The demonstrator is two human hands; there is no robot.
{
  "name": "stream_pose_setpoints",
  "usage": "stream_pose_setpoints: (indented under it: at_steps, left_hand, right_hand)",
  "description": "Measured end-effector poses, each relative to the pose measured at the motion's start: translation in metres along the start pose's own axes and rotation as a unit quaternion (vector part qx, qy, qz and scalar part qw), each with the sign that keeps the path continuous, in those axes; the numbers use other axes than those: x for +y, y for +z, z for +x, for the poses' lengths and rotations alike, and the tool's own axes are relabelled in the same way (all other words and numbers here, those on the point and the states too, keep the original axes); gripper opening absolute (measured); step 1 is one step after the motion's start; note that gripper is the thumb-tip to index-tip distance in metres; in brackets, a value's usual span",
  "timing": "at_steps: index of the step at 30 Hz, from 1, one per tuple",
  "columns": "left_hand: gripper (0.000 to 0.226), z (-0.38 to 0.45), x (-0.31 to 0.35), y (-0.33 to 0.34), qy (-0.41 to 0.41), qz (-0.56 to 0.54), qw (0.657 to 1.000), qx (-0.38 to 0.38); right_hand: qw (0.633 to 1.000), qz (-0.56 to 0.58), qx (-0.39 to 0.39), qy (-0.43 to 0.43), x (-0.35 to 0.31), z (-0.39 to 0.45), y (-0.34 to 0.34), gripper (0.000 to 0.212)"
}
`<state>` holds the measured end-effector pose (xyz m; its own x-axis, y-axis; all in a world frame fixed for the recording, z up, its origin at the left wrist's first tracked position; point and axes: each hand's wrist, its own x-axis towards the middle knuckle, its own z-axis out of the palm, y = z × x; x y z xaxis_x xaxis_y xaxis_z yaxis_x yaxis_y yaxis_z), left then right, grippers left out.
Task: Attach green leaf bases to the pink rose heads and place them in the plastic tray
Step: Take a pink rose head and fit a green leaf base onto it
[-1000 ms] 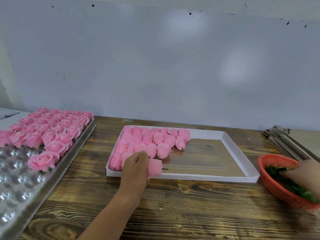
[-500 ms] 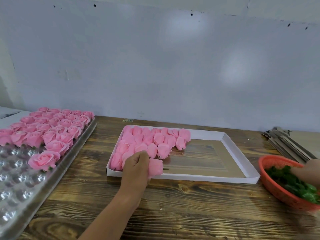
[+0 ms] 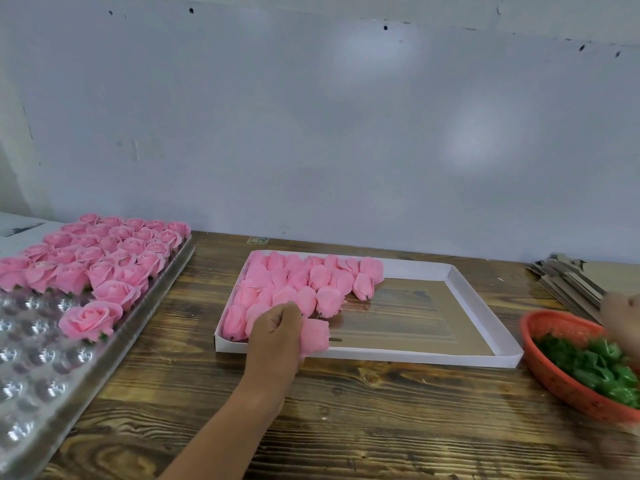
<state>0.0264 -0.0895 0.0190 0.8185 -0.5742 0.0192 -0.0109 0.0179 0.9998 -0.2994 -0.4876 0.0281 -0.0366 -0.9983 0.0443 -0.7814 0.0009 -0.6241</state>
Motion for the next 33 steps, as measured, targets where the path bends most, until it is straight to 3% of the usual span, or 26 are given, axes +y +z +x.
stream_pose_setpoints:
  at_steps: [2, 5, 12, 17, 21, 25, 30, 33]
  left_hand:
    - [0.041, -0.001, 0.000, 0.001, 0.003, -0.001, 1.000, -0.005]
    - [0.038, -0.001, -0.001, 0.001, 0.004, 0.000, 1.000, -0.008]
    - [0.036, -0.002, 0.000, 0.001, 0.005, 0.009, 1.000, -0.007]
    - [0.037, -0.003, 0.001, 0.003, -0.003, 0.011, 1.000, -0.007]
    - [0.037, -0.002, 0.000, 0.003, -0.004, 0.015, 1.000, -0.002]
    - [0.040, -0.001, -0.002, 0.002, -0.012, 0.013, 1.000, 0.000]
    - [0.045, -0.001, -0.005, 0.002, -0.014, 0.009, 1.000, -0.005]
    - [0.044, 0.000, -0.005, 0.002, -0.012, 0.012, 1.000, -0.004]
  right_hand:
    - [0.996, 0.088, 0.023, 0.007, -0.034, -0.024, -0.002, 0.026]
    - [0.984, 0.163, 0.049, -0.049, -0.078, -0.094, -0.006, 0.012]
    - [0.925, 0.322, -0.135, -0.148, -0.123, -0.207, 0.033, 0.002]
    - [0.909, 0.329, -0.218, -0.135, -0.147, -0.240, 0.079, 0.025]
    - [0.854, 0.422, -0.290, -0.094, -0.164, -0.261, 0.097, 0.008]
    - [0.817, 0.453, -0.354, -0.033, -0.159, -0.278, 0.113, 0.030]
    - [0.778, 0.473, -0.413, -0.013, -0.151, -0.288, 0.122, 0.034]
    - [0.773, 0.480, -0.415, -0.027, -0.150, -0.293, 0.126, 0.033]
